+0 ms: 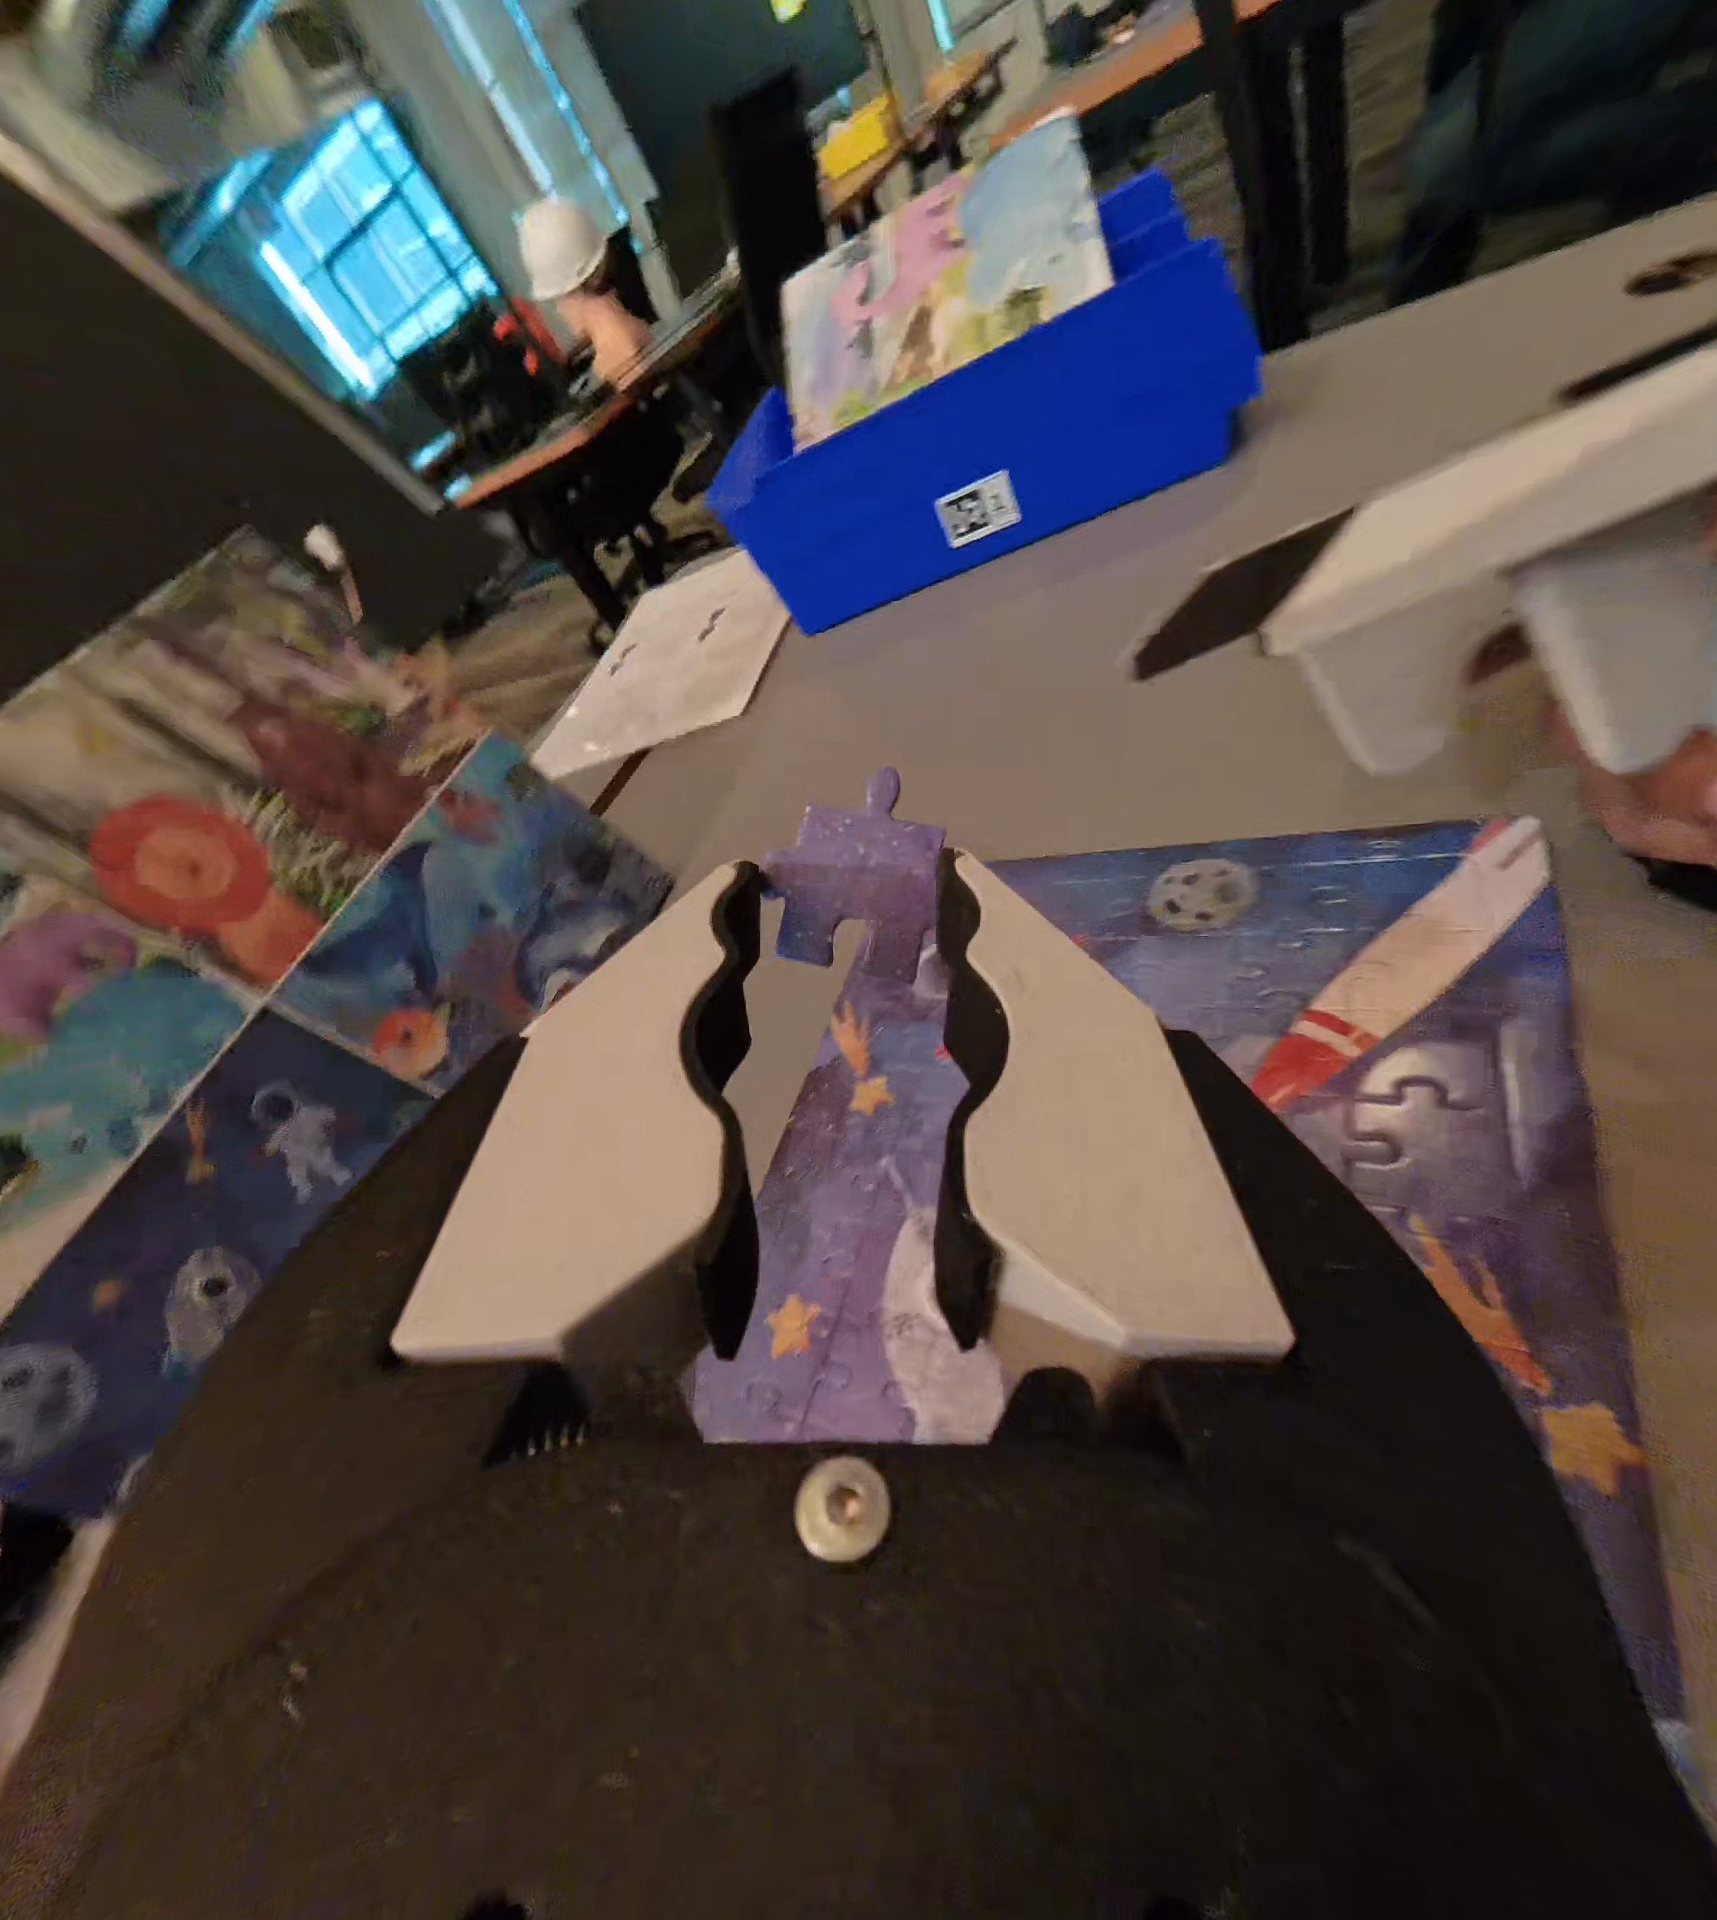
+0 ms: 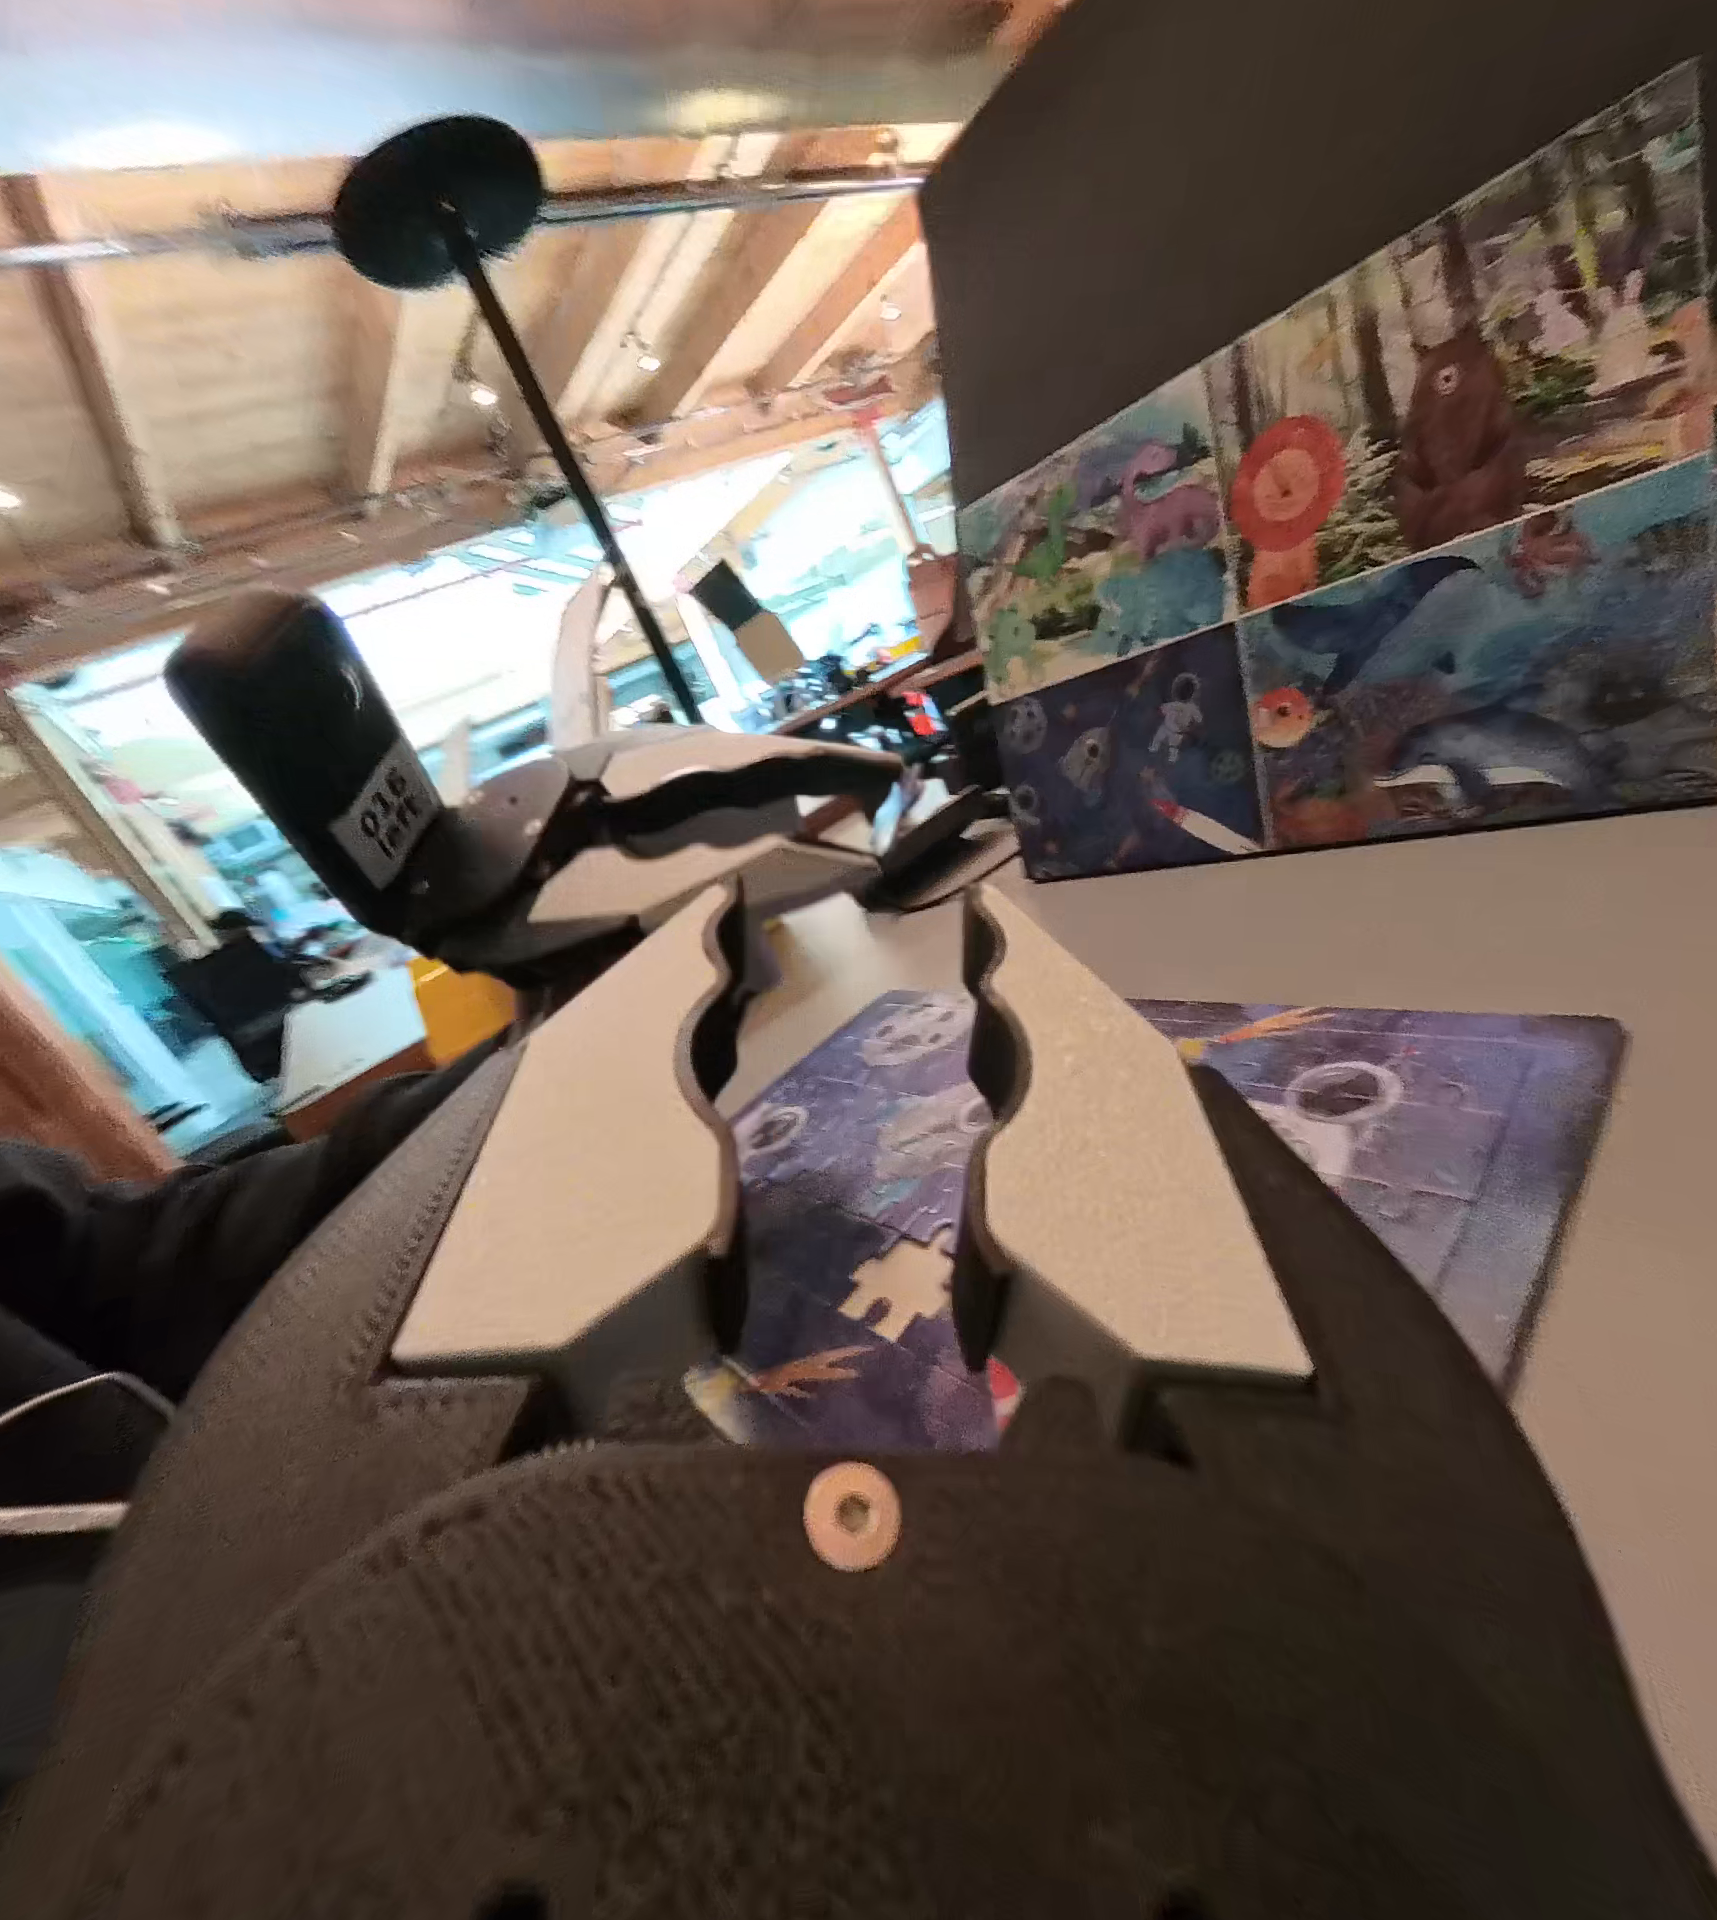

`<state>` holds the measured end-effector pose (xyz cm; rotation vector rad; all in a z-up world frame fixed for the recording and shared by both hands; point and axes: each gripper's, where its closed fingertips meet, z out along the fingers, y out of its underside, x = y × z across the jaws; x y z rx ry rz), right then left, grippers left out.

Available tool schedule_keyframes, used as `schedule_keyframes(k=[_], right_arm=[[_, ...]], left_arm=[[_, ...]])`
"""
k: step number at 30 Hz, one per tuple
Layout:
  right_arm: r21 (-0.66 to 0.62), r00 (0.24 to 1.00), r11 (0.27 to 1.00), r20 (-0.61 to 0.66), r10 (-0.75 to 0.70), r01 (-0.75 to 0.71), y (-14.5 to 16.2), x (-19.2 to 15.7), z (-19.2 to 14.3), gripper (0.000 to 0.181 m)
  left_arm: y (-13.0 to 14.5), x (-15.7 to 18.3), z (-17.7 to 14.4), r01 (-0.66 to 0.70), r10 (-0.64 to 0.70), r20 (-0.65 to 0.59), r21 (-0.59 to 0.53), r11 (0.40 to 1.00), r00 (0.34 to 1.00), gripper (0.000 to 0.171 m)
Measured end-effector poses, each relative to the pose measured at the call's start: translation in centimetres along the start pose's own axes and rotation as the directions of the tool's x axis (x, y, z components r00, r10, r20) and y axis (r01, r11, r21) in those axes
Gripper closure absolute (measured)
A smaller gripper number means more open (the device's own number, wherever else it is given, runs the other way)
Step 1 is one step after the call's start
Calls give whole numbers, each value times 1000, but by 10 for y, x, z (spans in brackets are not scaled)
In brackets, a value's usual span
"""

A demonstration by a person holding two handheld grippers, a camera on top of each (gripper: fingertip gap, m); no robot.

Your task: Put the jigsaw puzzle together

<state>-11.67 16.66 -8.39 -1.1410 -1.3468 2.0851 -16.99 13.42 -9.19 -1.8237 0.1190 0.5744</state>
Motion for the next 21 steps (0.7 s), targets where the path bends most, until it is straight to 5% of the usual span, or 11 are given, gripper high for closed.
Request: schedule_keyframes(k=[9,14,17,21], right_arm=[[-38,987,995,125,100,-96,9,-13,4,147],[-35,968,982,166,188,-185,7,-12,1,181],[7,974,983,139,181,-184,0,-5,-4,181],[-47,975,987,156,160,-154,3,-6,-7,181]], left_arm=[[-28,54,1,-166,169,-30,89,982,985,138],[-31,67,1,-213,219,-37,121,970,975,138],[-36,71,-4,-118,139,-116,166,979,984,139],[-38,57,-6,193,-150,-243,164,967,958,138]])
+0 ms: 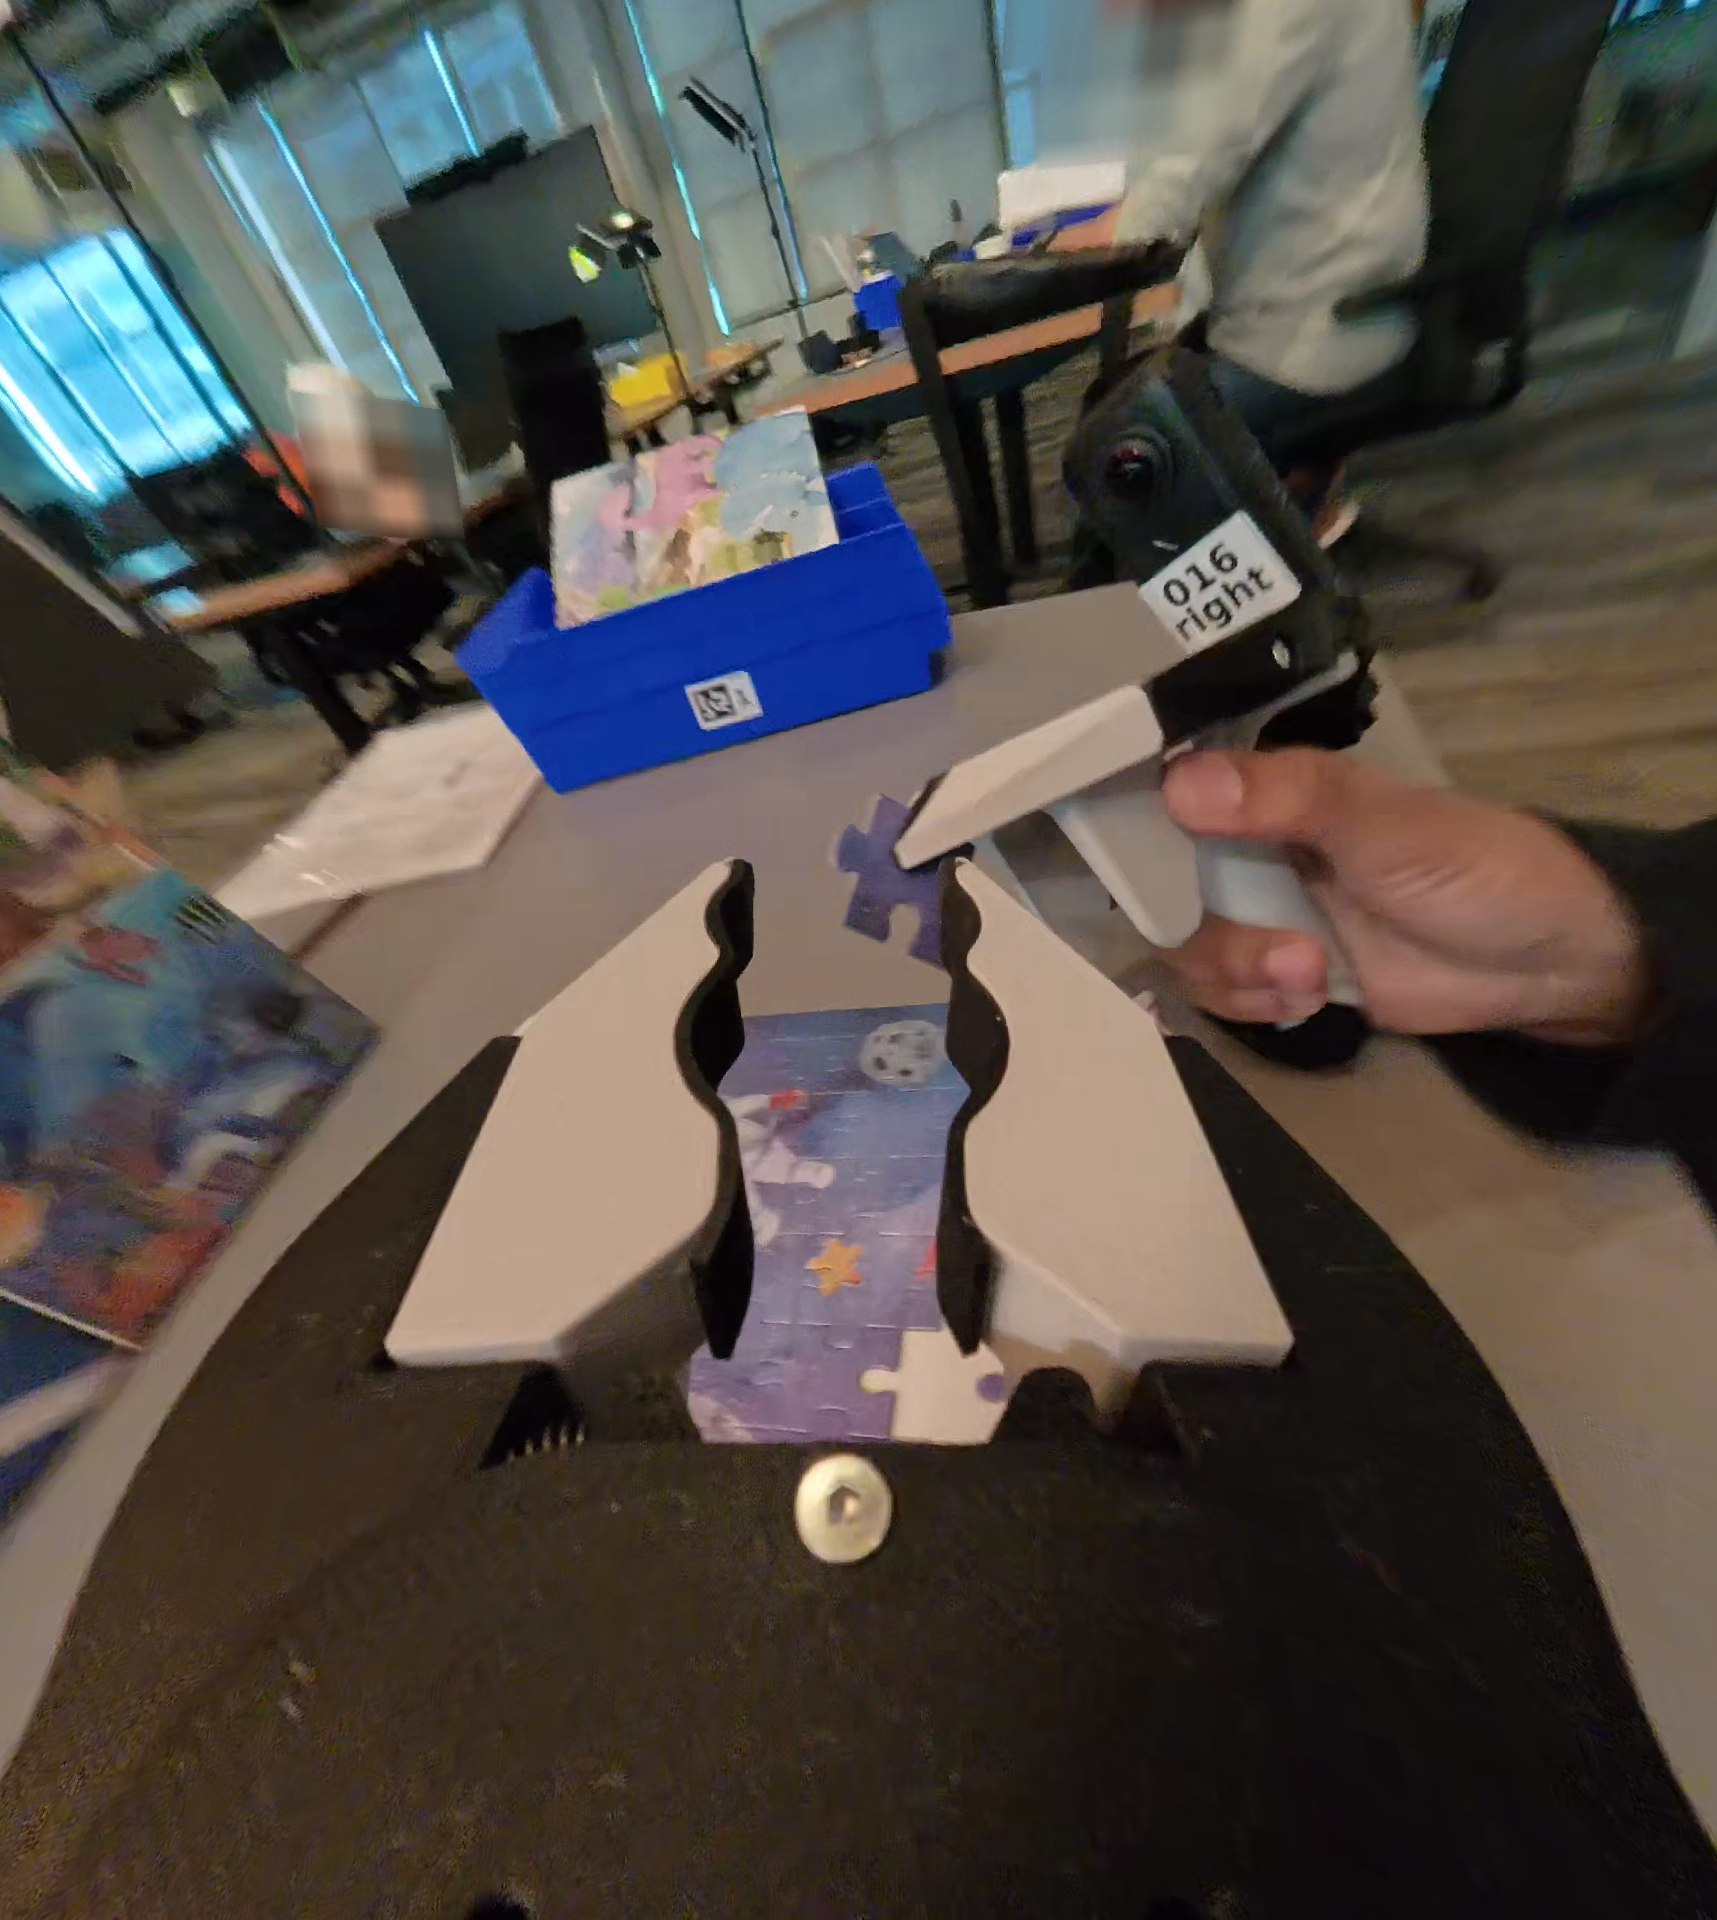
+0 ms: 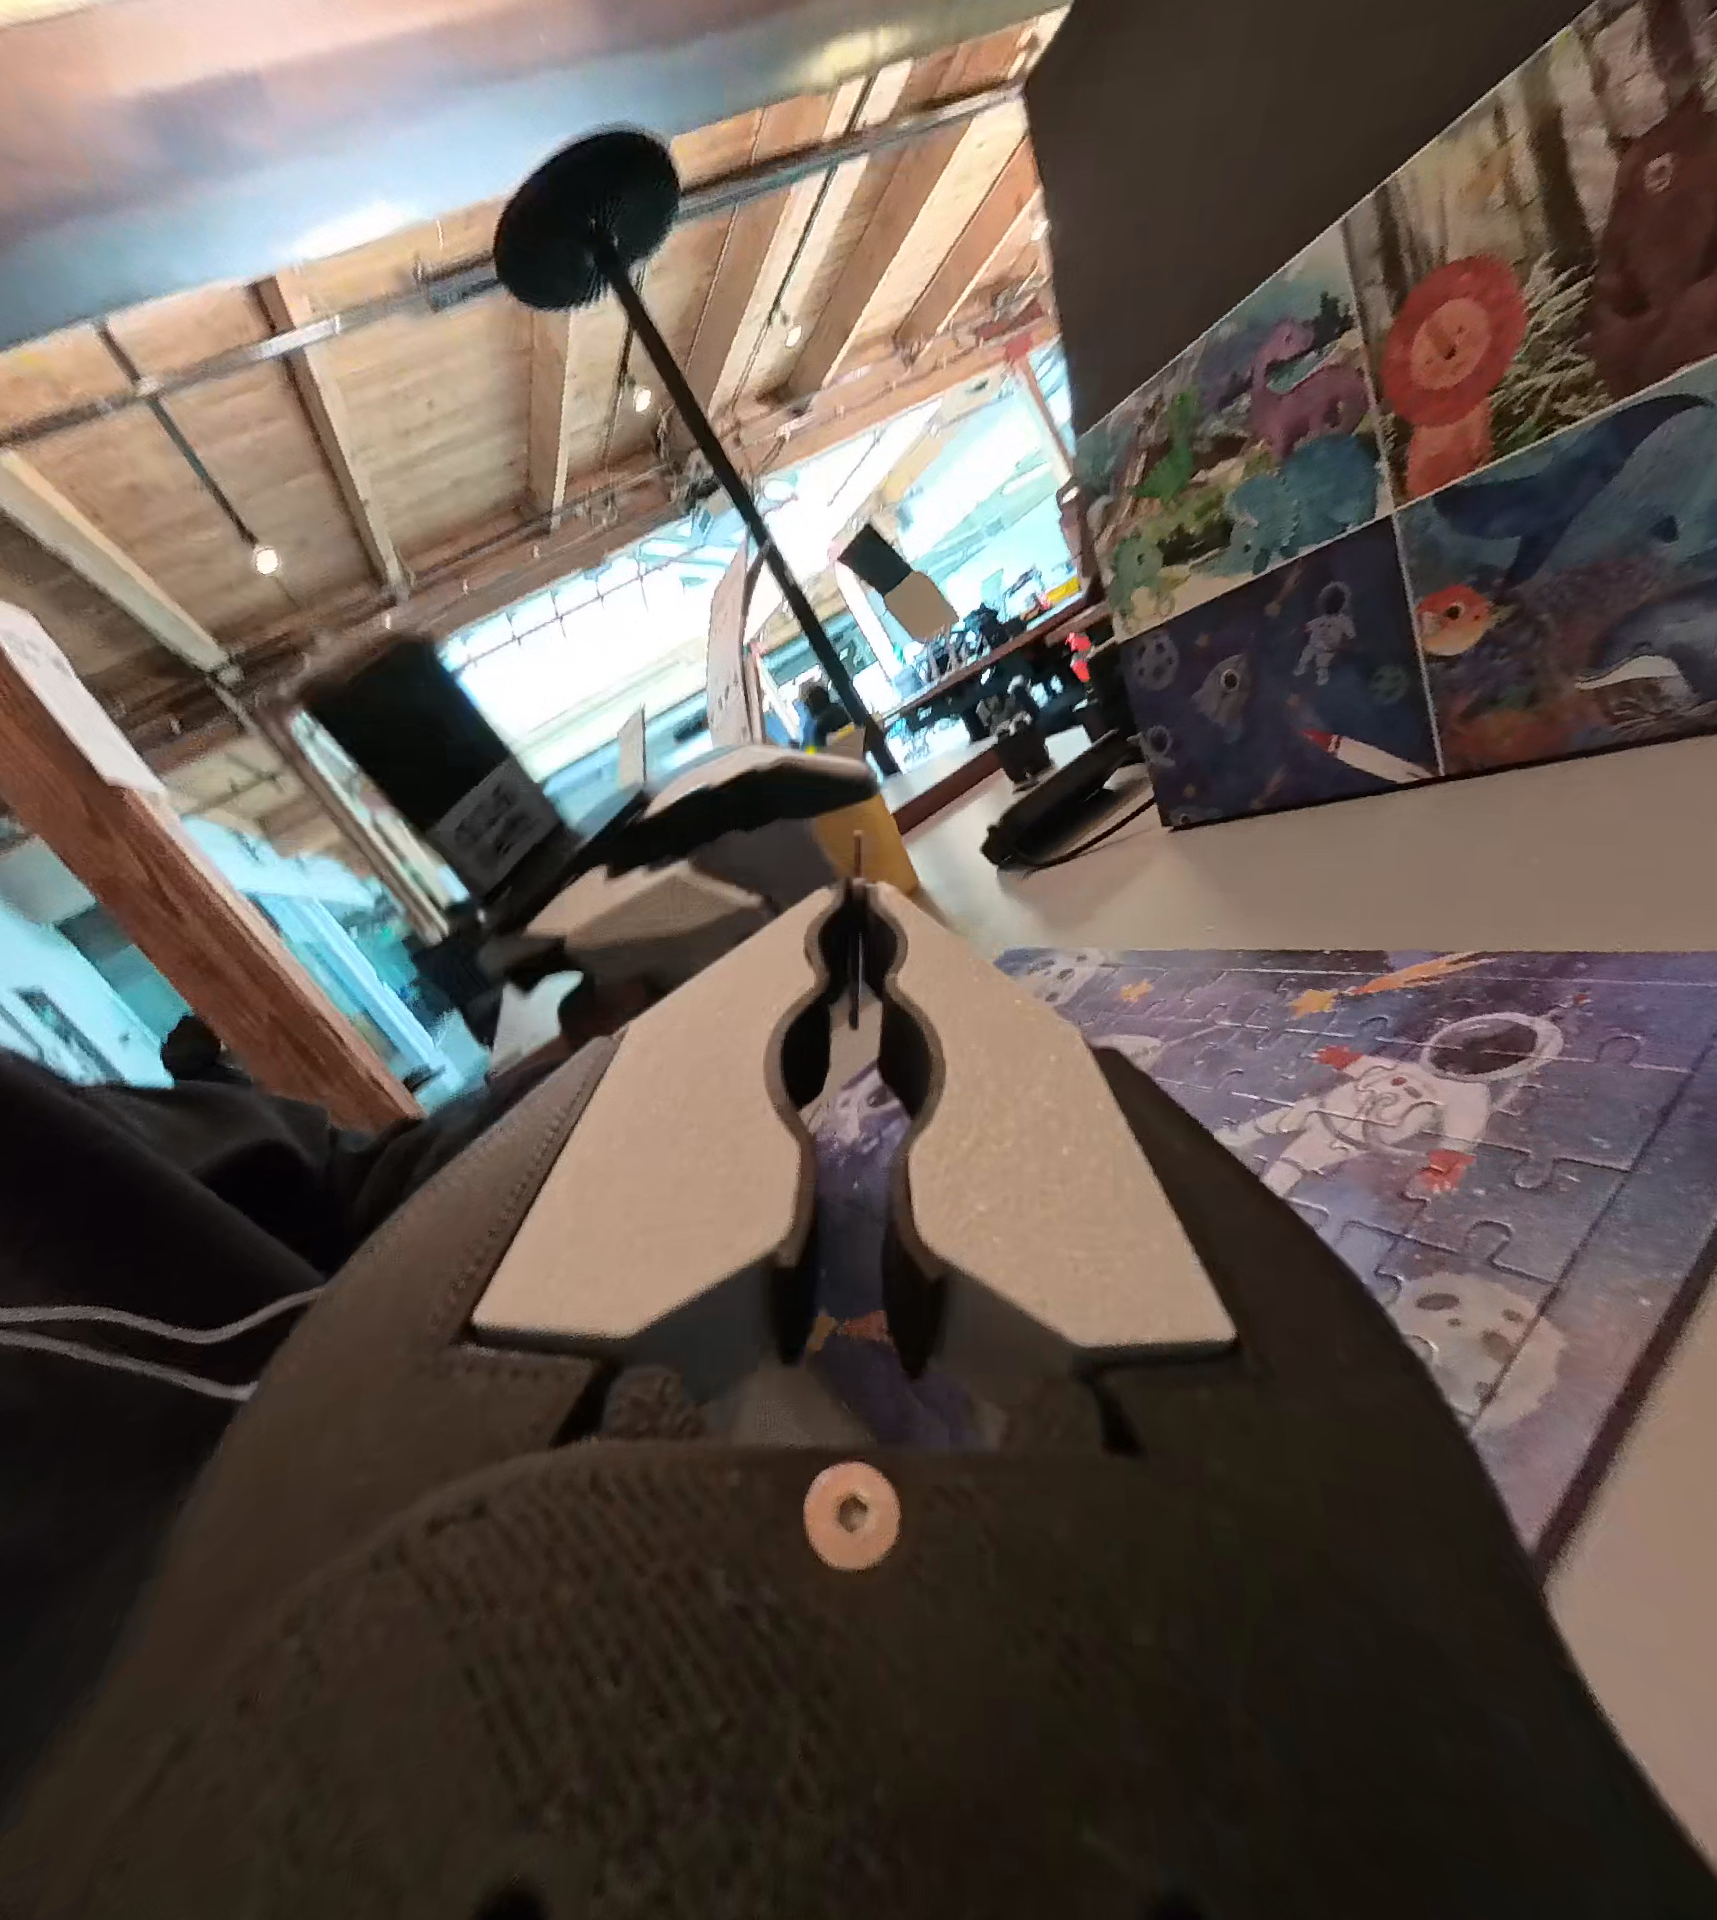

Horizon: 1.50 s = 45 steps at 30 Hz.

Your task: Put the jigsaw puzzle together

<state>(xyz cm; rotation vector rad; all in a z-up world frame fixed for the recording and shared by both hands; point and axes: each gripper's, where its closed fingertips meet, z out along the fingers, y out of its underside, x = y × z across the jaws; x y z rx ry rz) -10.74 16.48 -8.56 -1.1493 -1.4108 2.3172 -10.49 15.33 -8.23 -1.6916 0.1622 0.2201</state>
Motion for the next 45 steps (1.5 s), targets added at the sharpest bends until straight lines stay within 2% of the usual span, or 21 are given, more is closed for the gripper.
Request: schedule_keyframes(k=[3,6,7,9,11,13,14,17,21,23,25,28,32,35,37,38,40,42,45], right_arm=[[-93,995,991,40,-91,94,8,-9,0,181],[-123,990,983,65,-126,133,12,-13,0,181],[-120,991,985,68,-119,127,11,-13,0,181],[-117,992,986,68,-110,117,11,-13,0,181],[-103,991,986,48,-127,131,8,-11,-1,177],[-58,979,979,-54,-199,196,-3,0,-4,148],[-29,962,968,-103,-253,251,-10,2,-7,144],[-62,873,896,-206,-443,440,-18,1,-13,149],[-256,666,718,-268,-696,647,-3,3,-7,157],[-307,555,627,-294,-778,716,0,3,-4,157],[-350,474,553,-290,-831,756,5,2,-1,160],[-404,424,498,-263,-867,768,14,3,3,164],[-414,378,466,-280,-883,782,10,2,2,173],[-408,377,464,-279,-883,786,10,1,1,173],[-414,375,460,-273,-886,785,11,2,2,173],[-414,379,463,-272,-884,783,12,2,2,173],[-413,406,486,-269,-873,771,12,5,1,173],[-430,477,528,-229,-848,732,21,11,1,173],[-522,606,558,-95,-790,645,44,25,-1,173]], left_arm=[[11,-4,2,260,-265,-111,-57,964,958,137],[22,12,3,425,-451,-272,-150,893,850,138],[25,19,3,450,-485,-316,-182,874,815,143],[25,33,1,460,-506,-407,-213,862,760,169],[23,33,1,476,-513,-410,-197,857,754,171],[22,26,2,493,-527,-379,-189,849,761,171],[23,21,2,514,-543,-356,-181,839,761,171],[19,9,-1,629,-636,-354,-151,763,686,171],[12,-1,-4,783,-749,-416,-128,609,515,171],[13,-1,-4,805,-768,-425,-135,577,480,171],[15,1,-2,799,-768,-419,-144,584,485,171],[14,7,-1,786,-760,-417,-153,599,498,171],[12,13,0,783,-757,-434,-165,600,489,171],[11,14,-1,786,-758,-442,-167,595,480,171],[13,14,-1,774,-751,-435,-170,610,497,171],[15,13,-1,764,-747,-424,-170,622,513,170],[18,5,-3,741,-730,-384,-151,654,566,154],[17,-10,-9,714,-702,-332,-108,692,630,141],[20,-29,-21,649,-644,-247,-75,757,724,141]])
